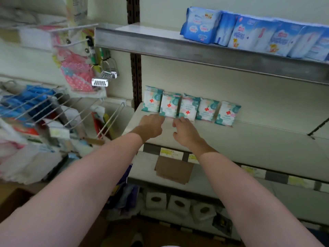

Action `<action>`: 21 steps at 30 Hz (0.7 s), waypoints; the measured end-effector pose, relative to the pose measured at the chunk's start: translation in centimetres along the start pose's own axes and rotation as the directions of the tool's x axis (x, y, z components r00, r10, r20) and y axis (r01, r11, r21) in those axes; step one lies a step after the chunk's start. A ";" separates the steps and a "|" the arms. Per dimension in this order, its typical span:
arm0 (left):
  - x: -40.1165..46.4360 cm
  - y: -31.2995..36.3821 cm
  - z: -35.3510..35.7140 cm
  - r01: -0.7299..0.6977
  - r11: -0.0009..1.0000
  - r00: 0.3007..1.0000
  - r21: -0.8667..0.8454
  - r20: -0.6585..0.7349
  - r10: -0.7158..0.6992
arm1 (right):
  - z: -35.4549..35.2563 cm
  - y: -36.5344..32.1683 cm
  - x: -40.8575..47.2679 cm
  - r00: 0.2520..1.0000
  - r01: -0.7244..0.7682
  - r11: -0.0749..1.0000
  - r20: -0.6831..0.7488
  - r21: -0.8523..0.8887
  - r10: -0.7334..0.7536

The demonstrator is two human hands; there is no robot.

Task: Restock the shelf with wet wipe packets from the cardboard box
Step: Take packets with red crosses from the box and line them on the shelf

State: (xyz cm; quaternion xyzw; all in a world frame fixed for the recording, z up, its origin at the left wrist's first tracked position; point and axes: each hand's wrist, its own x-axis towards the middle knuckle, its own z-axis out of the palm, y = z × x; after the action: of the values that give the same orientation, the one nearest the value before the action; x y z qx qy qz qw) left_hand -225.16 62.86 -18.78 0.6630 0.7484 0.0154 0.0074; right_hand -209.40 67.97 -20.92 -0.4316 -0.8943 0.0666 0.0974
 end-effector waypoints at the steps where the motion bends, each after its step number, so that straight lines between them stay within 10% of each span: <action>1: -1.4 -0.1 0.1 0.017 1.000 1.000 0.015 0.011 -0.018 | 0.1 -0.9 -0.7 0.999 0.039 0.999 -0.004 0.004 -0.038; 21: -31.4 -12.6 8.3 0.553 0.833 0.801 0.000 0.277 -0.532 | 13.9 -23.3 -11.9 0.815 0.410 0.899 0.383 0.151 -0.436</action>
State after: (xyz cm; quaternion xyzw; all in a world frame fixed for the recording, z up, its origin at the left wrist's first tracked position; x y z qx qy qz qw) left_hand -233.63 30.25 -27.78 0.4162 0.8975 -0.0461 0.1381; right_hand -223.07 43.73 -31.13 -0.1955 -0.9655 0.1591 -0.0652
